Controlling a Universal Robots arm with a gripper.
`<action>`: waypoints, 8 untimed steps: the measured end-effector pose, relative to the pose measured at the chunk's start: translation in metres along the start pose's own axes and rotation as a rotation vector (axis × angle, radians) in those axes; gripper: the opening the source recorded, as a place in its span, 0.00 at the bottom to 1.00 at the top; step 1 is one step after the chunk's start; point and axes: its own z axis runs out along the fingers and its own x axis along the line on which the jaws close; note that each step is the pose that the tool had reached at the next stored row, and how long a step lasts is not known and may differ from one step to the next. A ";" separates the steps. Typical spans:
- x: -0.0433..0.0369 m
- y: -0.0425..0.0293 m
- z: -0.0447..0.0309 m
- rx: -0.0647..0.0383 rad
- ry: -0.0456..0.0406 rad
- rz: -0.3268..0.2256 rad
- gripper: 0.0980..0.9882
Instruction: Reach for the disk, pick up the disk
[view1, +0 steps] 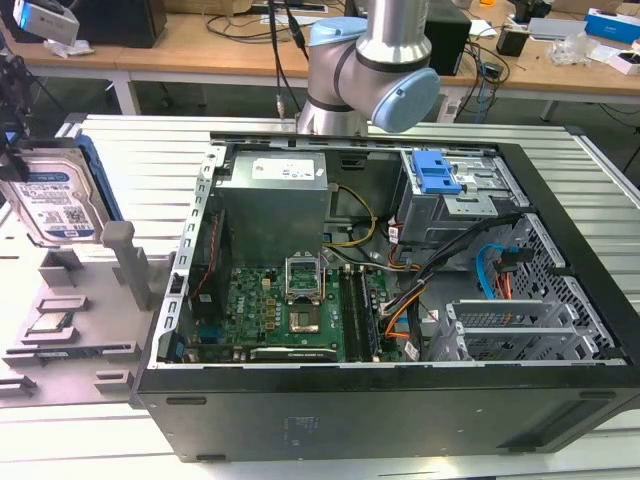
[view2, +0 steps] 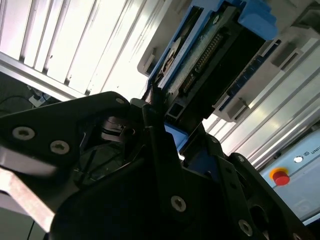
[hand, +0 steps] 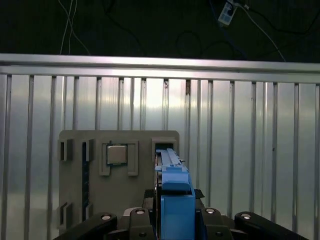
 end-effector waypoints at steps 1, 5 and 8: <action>0.0000 0.0000 -0.0026 0.000 0.0000 0.000 0.30; -0.0001 0.0001 -0.0124 0.000 0.0000 0.000 0.30; -0.0001 0.0002 -0.0172 0.000 0.0000 0.000 0.30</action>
